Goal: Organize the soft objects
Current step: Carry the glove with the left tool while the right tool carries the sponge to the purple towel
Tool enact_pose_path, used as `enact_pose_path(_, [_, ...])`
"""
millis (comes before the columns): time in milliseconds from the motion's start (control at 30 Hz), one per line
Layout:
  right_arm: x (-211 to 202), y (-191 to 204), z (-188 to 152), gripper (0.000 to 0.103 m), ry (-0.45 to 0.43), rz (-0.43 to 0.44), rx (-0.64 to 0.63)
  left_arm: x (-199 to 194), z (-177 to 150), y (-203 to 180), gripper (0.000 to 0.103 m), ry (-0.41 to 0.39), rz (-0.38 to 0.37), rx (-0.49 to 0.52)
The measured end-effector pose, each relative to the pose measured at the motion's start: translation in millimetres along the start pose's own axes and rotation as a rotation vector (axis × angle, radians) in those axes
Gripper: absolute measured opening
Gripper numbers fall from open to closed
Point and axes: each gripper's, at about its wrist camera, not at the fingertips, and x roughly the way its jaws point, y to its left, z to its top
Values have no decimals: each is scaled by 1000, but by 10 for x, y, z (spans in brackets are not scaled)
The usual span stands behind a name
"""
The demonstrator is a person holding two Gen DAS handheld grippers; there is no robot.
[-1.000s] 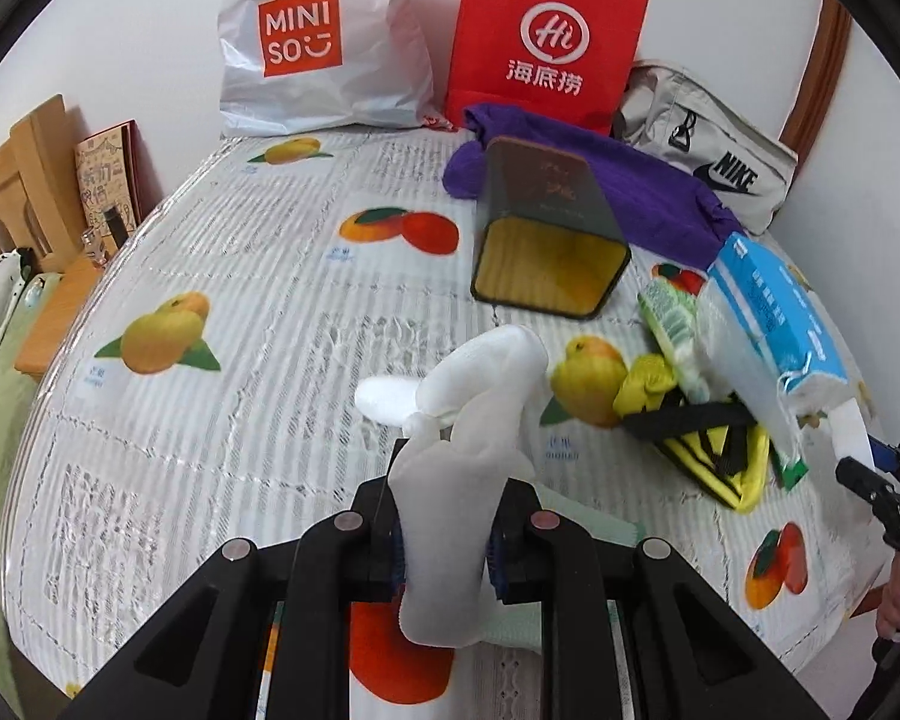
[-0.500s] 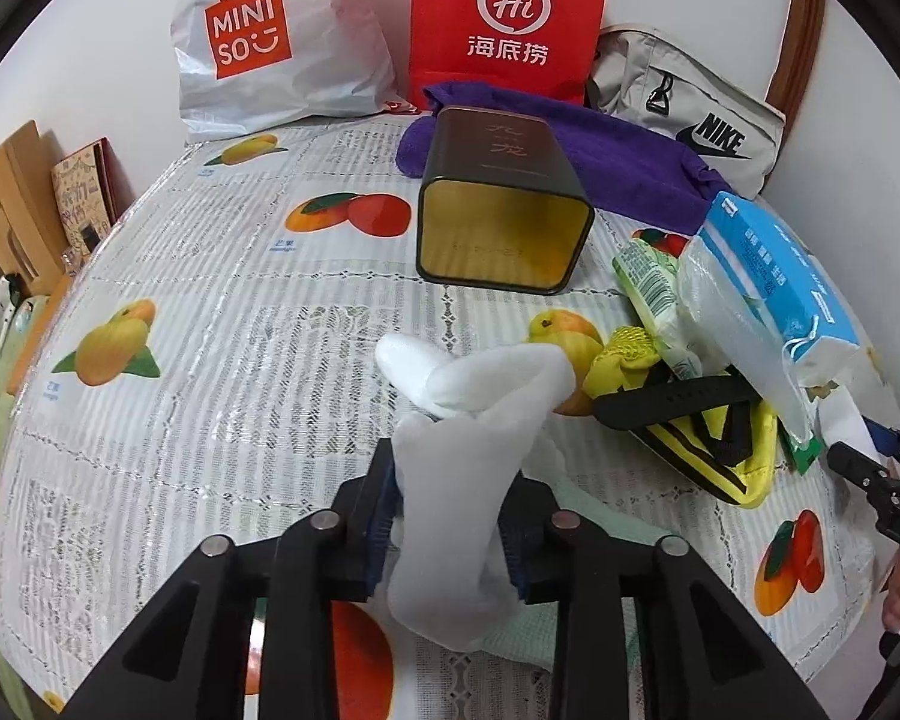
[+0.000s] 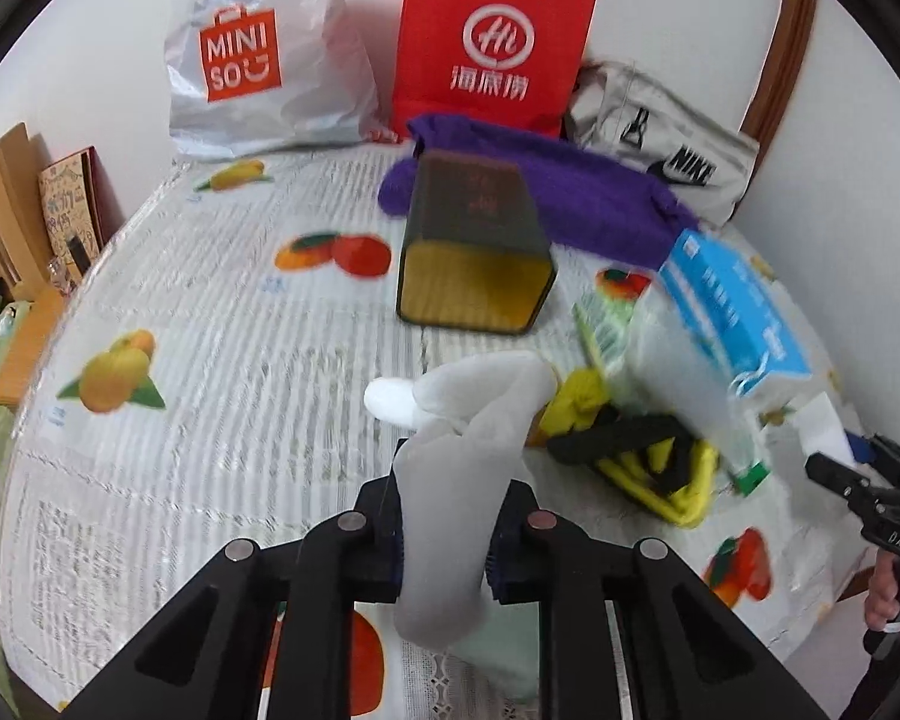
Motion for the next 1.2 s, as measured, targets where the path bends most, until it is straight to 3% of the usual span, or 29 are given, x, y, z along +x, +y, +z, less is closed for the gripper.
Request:
enact_pose_path(167, [-176,-16,189,63,-40,32,0,-189,231,-4,18,-40,-21,-8])
enact_pose_path(533, [-224,-181,961,63,-114,-31,-9,-249,931,-68,18,-91,19,4])
enact_pose_path(900, [103,-400,1700,63,-147,-68,-17,-134,1640,-71,18,-137,10,13])
enact_pose_path(1200, [623,-597,2099,64,-111,-86,-28,303,2122,-60,18,-118,-30,-10])
